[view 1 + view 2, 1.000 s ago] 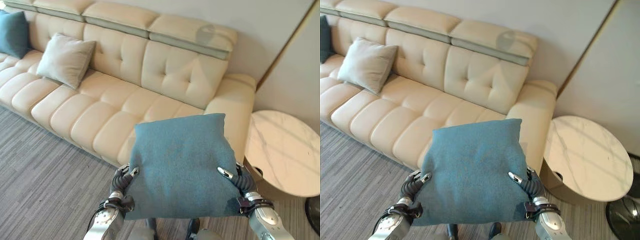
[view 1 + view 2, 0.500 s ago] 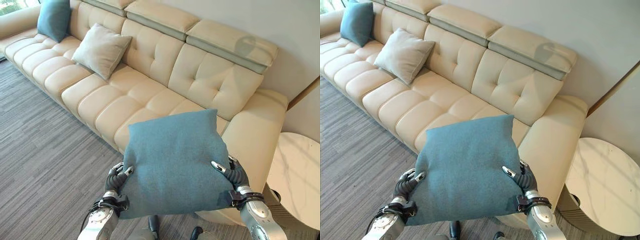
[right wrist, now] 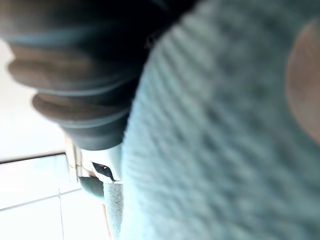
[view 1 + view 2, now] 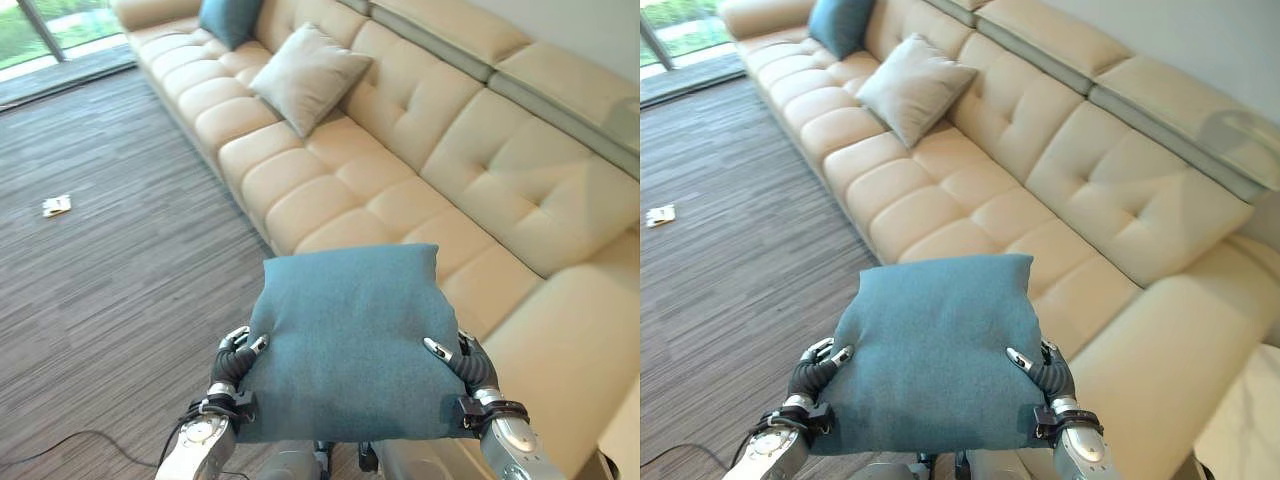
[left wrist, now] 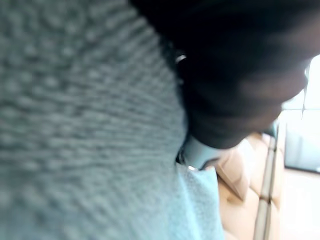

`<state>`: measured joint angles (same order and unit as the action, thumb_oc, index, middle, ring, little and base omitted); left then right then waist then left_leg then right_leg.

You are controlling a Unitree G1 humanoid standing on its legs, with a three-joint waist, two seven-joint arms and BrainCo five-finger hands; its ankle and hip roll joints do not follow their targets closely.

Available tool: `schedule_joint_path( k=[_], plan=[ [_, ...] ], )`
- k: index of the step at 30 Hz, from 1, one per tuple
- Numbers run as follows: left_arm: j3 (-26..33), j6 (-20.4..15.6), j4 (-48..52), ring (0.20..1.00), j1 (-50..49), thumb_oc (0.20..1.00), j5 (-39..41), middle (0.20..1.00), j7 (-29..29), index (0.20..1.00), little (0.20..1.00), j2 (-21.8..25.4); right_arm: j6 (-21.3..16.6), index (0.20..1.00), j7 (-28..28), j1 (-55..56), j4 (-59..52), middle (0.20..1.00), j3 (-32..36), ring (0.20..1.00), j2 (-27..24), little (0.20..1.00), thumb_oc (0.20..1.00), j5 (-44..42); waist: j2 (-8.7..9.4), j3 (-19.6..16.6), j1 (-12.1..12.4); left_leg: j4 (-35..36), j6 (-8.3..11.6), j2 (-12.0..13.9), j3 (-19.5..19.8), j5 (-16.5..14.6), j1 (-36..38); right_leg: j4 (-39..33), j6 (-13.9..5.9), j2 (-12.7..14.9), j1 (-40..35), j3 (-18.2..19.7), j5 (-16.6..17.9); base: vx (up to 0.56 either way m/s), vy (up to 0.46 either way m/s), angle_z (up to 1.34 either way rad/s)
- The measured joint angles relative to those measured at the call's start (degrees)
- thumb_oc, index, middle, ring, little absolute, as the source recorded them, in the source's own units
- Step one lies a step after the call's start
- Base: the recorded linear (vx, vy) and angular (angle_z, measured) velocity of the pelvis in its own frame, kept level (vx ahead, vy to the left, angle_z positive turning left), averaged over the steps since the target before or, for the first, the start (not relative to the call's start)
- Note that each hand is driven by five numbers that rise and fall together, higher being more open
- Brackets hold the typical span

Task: Pick up all the scattered cushions and arrange them neatly on the sofa.

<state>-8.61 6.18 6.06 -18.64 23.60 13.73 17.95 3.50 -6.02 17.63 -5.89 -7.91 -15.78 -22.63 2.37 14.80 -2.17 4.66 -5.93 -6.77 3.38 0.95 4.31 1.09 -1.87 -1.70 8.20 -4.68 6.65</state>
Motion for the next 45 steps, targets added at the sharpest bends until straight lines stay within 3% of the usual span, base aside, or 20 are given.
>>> schedule_joint_path(
  k=[4, 6, 9, 11, 15, 17, 20, 22, 24, 26, 28, 30, 34, 35, 36, 37, 38, 40, 41, 45],
  plan=[
    [-0.37, 0.23, 0.97, 0.2, 0.03, 0.2, 0.0, 0.2, -1.13, 0.2, 0.2, 0.12, 0.31, 0.2, 0.43, 0.63, -0.1, 0.2, 1.48, 0.2, -0.69, 0.2, 0.2, -0.05, -0.56, -0.97, -0.94, -0.52, 3.71, 1.83, 0.73, -2.44, 2.97, -3.84, 3.83, -1.85, -5.39, -1.5, 1.35, 0.26, -0.128, 0.16],
    [-0.72, 0.4, 1.07, 0.2, 1.55, 0.2, 0.0, 0.2, -2.24, 0.2, 0.2, 0.84, 0.34, 0.2, 0.37, 0.62, -0.34, 0.2, 2.21, 0.2, -0.95, 0.2, 0.2, -0.05, 1.04, -1.99, -2.19, -12.97, 9.49, 1.41, -1.28, -6.43, -0.17, -5.04, 5.72, -1.6, -8.97, -1.45, 0.47, 0.14, -0.14, 0.13],
    [-0.23, 0.37, 2.58, 0.2, 1.9, 0.2, 0.0, 0.2, -2.26, 0.2, 0.2, 1.21, 0.3, 0.2, 0.54, -0.44, -2.01, 0.2, 1.84, 0.2, -2.85, 0.2, 0.2, -0.11, 1.65, -2.19, -1.95, -32.53, 10.86, 1.0, -3.43, -8.34, -7.89, -5.57, 6.79, -1.38, -11.3, 1.72, -0.63, 0.11, -0.114, -0.46],
    [-0.26, 0.36, 2.74, 0.2, 1.79, 0.2, 0.01, 0.2, -2.24, 0.2, 0.2, 0.76, 0.26, 0.2, 0.48, -0.91, -2.31, 0.2, 1.88, 0.2, -3.21, 0.2, 0.2, -0.76, 0.5, -2.86, -1.98, -37.24, 10.33, 2.59, -3.41, -10.29, -10.62, -5.56, 8.72, -2.34, -12.39, 3.86, -1.98, 0.12, -0.053, -0.59],
    [-0.1, 0.34, 2.8, 0.2, 1.86, 0.2, 0.04, 0.2, -1.8, 0.2, 0.2, 0.72, 0.3, 0.2, 0.34, -1.6, -1.9, 0.2, 1.73, 0.2, -3.23, 0.2, 0.2, -1.09, 0.75, -2.76, -2.61, -22.37, 8.59, 5.93, -3.61, -11.1, -10.31, -5.05, 8.85, -2.84, -13.61, 8.28, -2.45, 0.12, -0.016, -0.73],
    [-0.13, 0.31, 2.7, 0.2, 1.83, 0.2, 0.05, 0.2, -1.37, 0.2, 0.2, 0.11, 0.44, 0.2, -0.06, -2.3, -0.97, 0.2, 1.22, 0.2, -3.35, 0.2, 0.2, -1.04, 2.21, -3.1, -2.19, -10.62, 7.96, 4.79, 4.01, -8.56, -9.23, -5.22, 7.86, -1.97, -14.64, 13.77, -3.34, 0.12, 0.022, -0.86],
    [-0.11, 0.37, 1.71, 0.2, 3.76, 0.2, 0.04, 0.2, -0.28, 0.2, 0.2, -0.33, 0.46, 0.2, -0.73, -4.08, -0.1, 0.2, 0.94, 0.2, -3.65, 0.2, 0.2, -0.99, 2.25, -2.43, -3.46, -0.77, 9.67, 6.74, 12.26, -2.12, -10.91, -5.6, 5.22, -1.78, -16.91, 19.47, -5.16, 0.13, 0.122, -0.89],
    [-0.43, 0.36, 1.65, 0.2, 4.16, 0.2, 0.02, 0.2, -0.14, 0.2, 0.2, -0.53, 0.45, 0.2, -0.78, -4.73, 0.9, 0.2, 1.41, 0.2, -4.02, 0.2, 0.2, -0.97, 0.83, -2.03, -3.64, 0.19, 9.39, 8.27, 11.31, -0.09, -10.95, -5.52, 5.28, -1.36, -18.4, 22.18, -5.48, 0.15, 0.205, -0.97],
    [-0.83, 0.35, 1.78, 0.2, 4.27, 0.2, 0.02, 0.2, -0.43, 0.2, 0.2, -1.97, 0.44, 0.2, -0.81, -3.73, 0.81, 0.2, 2.16, 0.2, -5.42, 0.2, 0.2, -0.95, -2.65, -2.28, -5.7, 0.27, 9.14, 8.78, 10.15, 0.17, -7.92, -5.52, 3.64, -1.06, -19.28, 23.09, -7.21, 0.18, 0.285, -0.65],
    [-0.14, 0.34, 1.6, 0.2, 4.31, 0.2, -0.01, 0.2, 0.0, 0.2, 0.2, -2.72, 0.9, 0.2, -0.67, -3.7, 1.03, 0.2, 1.66, 0.2, -4.28, 0.2, 0.2, -0.35, -3.54, -1.86, -4.1, 0.11, 8.48, 6.78, 10.5, 2.67, -5.28, -2.23, 1.95, 0.29, -17.8, 27.66, -8.14, 0.16, 0.311, -1.51],
    [-0.22, 0.3, 1.6, 0.2, 3.62, 0.2, -0.02, 0.2, -0.22, 0.2, 0.2, -1.25, 0.76, 0.2, 0.27, -2.66, 0.16, 0.2, 1.76, 0.2, -3.17, 0.2, 0.2, 0.21, -3.83, -2.19, -4.01, 0.18, 5.83, 4.29, 8.39, 5.7, -3.52, -2.0, -0.79, 2.62, -18.16, 24.84, -9.74, 0.16, 0.343, -1.44],
    [-0.37, 0.28, 1.64, 0.2, 4.18, 0.2, -0.03, 0.2, -0.83, 0.2, 0.2, 0.17, 0.78, 0.2, 0.45, -1.6, -0.05, 0.2, 2.08, 0.2, -2.8, 0.2, 0.2, 0.25, -3.87, -2.14, -6.31, 0.12, 4.72, 1.56, 5.6, 5.11, -3.37, -2.22, -2.69, 6.01, -17.59, 24.12, -10.3, 0.09, 0.312, -0.78],
    [-0.28, 0.29, 1.49, 0.2, 4.25, 0.2, -0.04, 0.2, -1.48, 0.2, 0.2, 2.17, 1.11, 0.2, 0.82, -0.3, -0.1, 0.2, 1.97, 0.2, -0.58, 0.2, 0.2, 1.49, -3.22, -2.22, -6.64, 0.07, 2.73, 0.0, -1.44, 4.55, -3.92, -0.45, -6.57, 8.16, -12.81, 25.03, -10.16, 0.04, 0.279, -1.01],
    [0.33, 0.3, 0.49, 0.2, 4.39, 0.2, -0.07, 0.2, -1.81, 0.2, 0.2, 3.77, 1.35, 0.2, 1.04, -0.68, -0.16, 0.2, 1.37, 0.2, 0.67, 0.2, 0.2, 2.06, -3.1, -2.06, -5.58, 0.09, 1.08, 0.4, -6.77, 4.38, -4.46, 0.66, -7.61, 8.17, -9.66, 23.69, -9.82, -0.02, 0.058, -1.31],
    [0.52, 0.31, 0.16, 0.2, 4.46, 0.2, -0.06, 0.2, -1.88, 0.2, 0.2, 3.88, 1.62, 0.2, 1.18, -0.73, -0.03, 0.2, 1.1, 0.2, 0.47, 0.2, 0.2, 2.43, -3.02, -2.03, -5.28, 0.06, 0.93, 0.67, -8.16, 4.22, -4.37, 0.66, -7.58, 8.15, -9.38, 20.29, -9.85, -0.03, 0.023, -1.44],
    [1.12, 0.3, 0.17, 0.2, 4.55, 0.2, -0.06, 0.2, -2.03, 0.2, 0.2, 3.81, 1.64, 0.2, 1.13, -1.42, 0.6, 0.2, 0.42, 0.2, 0.38, 0.2, 0.2, 2.46, -2.82, -2.03, -4.48, 0.09, 0.59, 1.42, -9.88, 3.99, -4.3, 0.84, -7.23, 8.48, -8.3, 12.82, -9.77, -0.03, -0.005, -0.89],
    [2.2, 0.31, 0.14, 0.2, 4.33, 0.2, -0.07, 0.2, -2.08, 0.2, 0.2, 3.22, 1.64, 0.2, 1.15, -2.54, 1.32, 0.2, -0.33, 0.2, 0.17, 0.2, 0.2, 2.5, -2.86, -1.98, -3.27, 0.08, 0.67, 2.6, -12.85, 3.85, -4.36, 1.92, -5.23, 9.22, -7.54, 0.91, -10.68, 0.01, -0.004, -1.16],
    [3.31, 0.3, 0.14, 0.2, 3.51, 0.2, -0.1, 0.2, -2.15, 0.2, 0.2, 2.5, 1.57, 0.2, 1.44, -3.86, 1.93, 0.2, -0.57, 0.2, 0.27, 0.2, 0.2, 3.02, -2.68, -2.08, -0.05, 0.11, 2.67, 4.2, -15.12, 2.51, -4.07, -0.03, -4.14, 10.54, -7.92, -12.05, -9.36, 0.03, -0.012, -1.03],
    [3.88, 0.29, 0.21, 0.2, 3.28, 0.2, -0.12, 0.2, -2.36, 0.2, 0.2, 1.51, 1.57, 0.2, 1.46, -3.91, 1.92, 0.2, -0.53, 0.2, 0.17, 0.2, 0.2, 3.14, -2.5, -2.28, 0.35, 0.13, 2.86, 4.39, -15.55, 2.46, -4.02, -1.35, -4.34, 10.93, -8.22, -14.22, -8.21, 0.02, -0.025, -0.46],
    [3.92, 0.27, 0.12, 0.2, 1.6, 0.2, -0.18, 0.2, -2.47, 0.2, 0.2, -0.61, 1.6, 0.2, 1.59, -2.54, 1.44, 0.2, -0.09, 0.2, 0.06, 0.2, 0.2, 3.53, -1.89, -2.86, 1.04, 0.45, 3.84, 4.7, -15.12, 2.83, -2.94, -6.1, -3.58, 8.85, -11.59, -10.45, -2.68, 0.06, -0.031, 0.08]
  ],
)
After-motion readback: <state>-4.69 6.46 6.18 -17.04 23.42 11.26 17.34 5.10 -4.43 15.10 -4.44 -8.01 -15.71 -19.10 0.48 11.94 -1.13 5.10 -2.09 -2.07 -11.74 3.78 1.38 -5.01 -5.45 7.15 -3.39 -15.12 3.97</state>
